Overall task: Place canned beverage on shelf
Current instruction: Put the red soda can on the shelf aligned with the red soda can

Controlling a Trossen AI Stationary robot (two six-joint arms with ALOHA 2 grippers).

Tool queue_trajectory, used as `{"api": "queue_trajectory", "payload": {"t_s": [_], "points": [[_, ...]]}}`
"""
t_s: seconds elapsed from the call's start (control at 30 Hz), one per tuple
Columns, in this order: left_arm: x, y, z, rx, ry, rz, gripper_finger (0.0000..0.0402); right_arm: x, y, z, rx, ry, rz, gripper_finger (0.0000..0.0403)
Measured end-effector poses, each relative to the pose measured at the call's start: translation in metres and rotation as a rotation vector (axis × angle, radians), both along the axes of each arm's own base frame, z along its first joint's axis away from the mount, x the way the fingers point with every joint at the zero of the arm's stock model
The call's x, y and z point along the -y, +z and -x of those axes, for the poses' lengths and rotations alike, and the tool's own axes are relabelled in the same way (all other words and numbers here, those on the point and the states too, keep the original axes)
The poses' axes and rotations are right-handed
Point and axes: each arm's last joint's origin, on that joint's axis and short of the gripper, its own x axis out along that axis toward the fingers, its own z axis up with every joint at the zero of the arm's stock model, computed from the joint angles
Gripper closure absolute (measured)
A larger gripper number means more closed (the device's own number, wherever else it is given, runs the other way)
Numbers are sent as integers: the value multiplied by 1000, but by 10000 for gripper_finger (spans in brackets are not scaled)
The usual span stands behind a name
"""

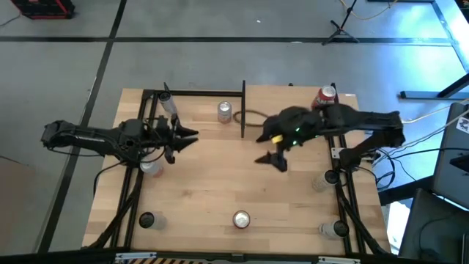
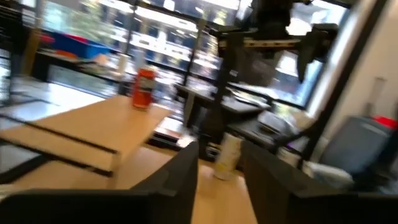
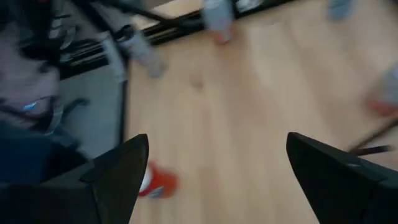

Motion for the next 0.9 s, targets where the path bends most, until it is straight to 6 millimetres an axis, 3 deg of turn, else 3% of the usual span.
{"api": "queue_trajectory", "payload": {"t_s": [0.2, 0.37, 0.67, 0.9], "points": [[25, 21, -24, -73, -152, -95, 209, -35, -18, -4, -109, 64, 32, 33], [54, 26, -43, -183, -218, -112, 202, -67, -29, -3, -151, 126, 92, 33], [116, 10, -53, -450, -350, 19, 218, -116, -63, -2, -292, 130, 247, 33], [154, -16, -52, -565, -389, 82, 227, -136, -90, -7, -391, 118, 325, 33]]}}
